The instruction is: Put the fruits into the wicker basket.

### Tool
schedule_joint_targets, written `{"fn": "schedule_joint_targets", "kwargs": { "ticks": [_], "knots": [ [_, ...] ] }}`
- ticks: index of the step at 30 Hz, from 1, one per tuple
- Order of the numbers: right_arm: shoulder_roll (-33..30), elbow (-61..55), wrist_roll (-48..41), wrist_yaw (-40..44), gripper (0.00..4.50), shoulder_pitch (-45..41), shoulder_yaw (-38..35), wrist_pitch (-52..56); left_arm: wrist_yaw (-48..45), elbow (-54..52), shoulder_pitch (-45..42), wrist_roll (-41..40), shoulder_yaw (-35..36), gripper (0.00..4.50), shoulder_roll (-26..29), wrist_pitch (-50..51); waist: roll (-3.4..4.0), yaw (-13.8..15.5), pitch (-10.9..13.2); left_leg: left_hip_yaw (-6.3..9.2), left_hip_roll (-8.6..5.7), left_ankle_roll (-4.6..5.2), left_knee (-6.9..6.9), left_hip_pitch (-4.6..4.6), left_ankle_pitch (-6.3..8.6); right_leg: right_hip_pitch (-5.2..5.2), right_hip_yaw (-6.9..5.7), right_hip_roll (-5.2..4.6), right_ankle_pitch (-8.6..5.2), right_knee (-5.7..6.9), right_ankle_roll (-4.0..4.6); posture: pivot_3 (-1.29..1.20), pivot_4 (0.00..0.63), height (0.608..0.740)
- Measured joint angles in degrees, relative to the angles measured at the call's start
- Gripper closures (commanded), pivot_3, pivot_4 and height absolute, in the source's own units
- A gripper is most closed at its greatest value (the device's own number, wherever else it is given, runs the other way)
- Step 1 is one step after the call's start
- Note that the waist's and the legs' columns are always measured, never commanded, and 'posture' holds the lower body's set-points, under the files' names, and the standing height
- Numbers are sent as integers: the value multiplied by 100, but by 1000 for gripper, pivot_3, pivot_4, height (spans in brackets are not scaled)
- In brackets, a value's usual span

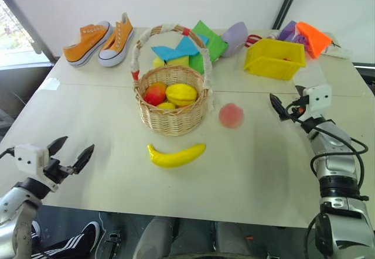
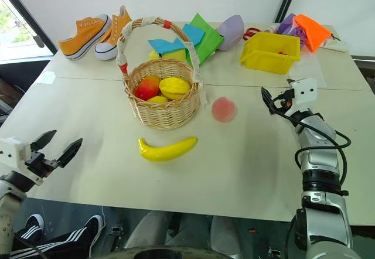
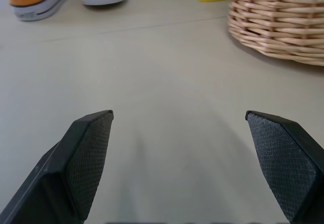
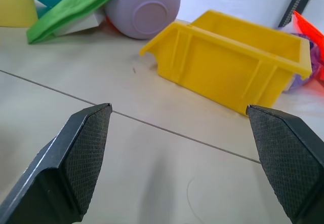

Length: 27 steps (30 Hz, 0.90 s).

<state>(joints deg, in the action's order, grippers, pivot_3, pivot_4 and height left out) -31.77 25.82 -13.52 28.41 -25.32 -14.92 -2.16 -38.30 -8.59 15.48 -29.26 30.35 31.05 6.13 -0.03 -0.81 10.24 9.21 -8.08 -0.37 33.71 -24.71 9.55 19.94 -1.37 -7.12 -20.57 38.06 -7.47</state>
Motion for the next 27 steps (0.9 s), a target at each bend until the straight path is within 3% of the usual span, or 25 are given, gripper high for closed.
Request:
{"fn": "schedule_joint_targets", "kwargs": {
  "ticks": [27],
  "knots": [
    [131,-233,-250,300,71,59,16,-55,-424,-14,-368,41,-38,0,18,-435,1,-14,0,-2,2,-1,0,0,-1,3,3,3,1,4,0,0,150,740]
  ]
}}
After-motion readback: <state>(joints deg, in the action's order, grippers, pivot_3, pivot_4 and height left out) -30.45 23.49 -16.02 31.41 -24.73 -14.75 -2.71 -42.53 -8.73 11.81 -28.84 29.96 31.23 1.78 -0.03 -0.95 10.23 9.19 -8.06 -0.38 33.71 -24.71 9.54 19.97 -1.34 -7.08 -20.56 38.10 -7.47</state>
